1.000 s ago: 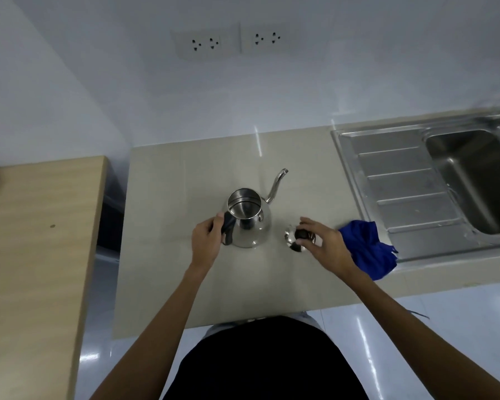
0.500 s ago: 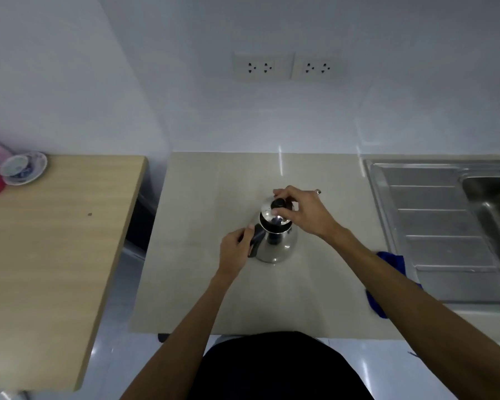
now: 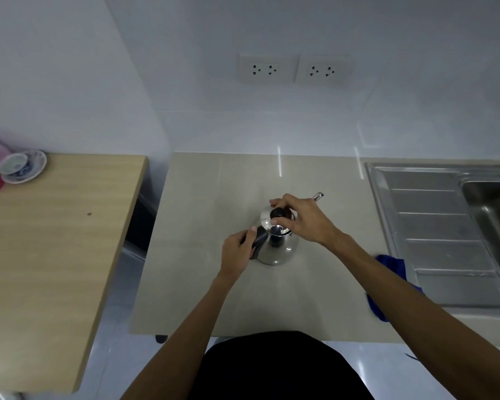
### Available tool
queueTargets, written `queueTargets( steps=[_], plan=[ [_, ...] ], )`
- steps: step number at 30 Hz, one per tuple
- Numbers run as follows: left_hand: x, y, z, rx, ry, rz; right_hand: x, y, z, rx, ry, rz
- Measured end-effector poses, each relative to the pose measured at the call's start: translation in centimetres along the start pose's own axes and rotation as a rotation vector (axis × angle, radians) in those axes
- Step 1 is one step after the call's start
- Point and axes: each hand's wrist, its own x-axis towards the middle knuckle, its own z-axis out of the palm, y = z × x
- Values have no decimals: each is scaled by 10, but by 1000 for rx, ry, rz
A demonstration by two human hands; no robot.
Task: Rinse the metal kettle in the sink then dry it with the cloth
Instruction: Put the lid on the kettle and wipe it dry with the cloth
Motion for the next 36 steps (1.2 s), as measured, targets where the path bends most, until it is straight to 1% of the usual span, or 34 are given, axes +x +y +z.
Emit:
queueTargets(
  steps=[7,14,19,28,36],
  plan=[
    [-1,-2,1,28,22,14,-3,4,0,-24,15,-17],
    [1,-4,1,42,27,-9,3,3,-4,-153,-57,-61],
    [-1,-4,2,29,18,-3,11,2,-4,-234,-130,-57],
    [-3,-2,3,13,27,-1,6,4,3,-210,-87,-56],
    [-5,3,5,57,59,7,1,7,5,-149,-66,-68]
  ],
)
